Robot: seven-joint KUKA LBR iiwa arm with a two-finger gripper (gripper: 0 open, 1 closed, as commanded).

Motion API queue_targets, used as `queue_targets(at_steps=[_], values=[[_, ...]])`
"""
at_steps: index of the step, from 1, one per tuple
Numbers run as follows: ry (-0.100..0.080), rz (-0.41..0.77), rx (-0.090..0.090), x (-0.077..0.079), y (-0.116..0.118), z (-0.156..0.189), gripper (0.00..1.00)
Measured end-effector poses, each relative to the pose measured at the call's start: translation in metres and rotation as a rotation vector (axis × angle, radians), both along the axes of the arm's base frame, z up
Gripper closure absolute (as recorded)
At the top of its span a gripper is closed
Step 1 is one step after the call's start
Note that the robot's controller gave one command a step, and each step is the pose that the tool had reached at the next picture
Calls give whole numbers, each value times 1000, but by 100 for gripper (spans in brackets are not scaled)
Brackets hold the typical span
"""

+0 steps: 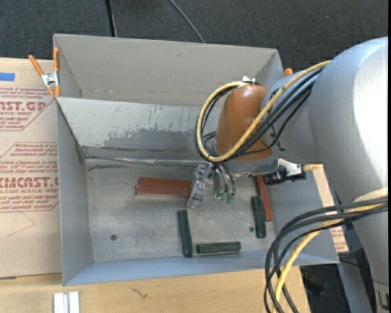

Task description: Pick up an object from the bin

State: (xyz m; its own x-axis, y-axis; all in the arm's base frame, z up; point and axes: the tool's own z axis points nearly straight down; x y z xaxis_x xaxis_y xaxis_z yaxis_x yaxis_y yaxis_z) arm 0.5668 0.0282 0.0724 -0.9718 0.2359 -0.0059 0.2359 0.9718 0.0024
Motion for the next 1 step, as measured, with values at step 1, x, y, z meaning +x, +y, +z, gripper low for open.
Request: queue_targets(at_steps=[1], values=[[4,0,-1,-1,0,-2,0]])
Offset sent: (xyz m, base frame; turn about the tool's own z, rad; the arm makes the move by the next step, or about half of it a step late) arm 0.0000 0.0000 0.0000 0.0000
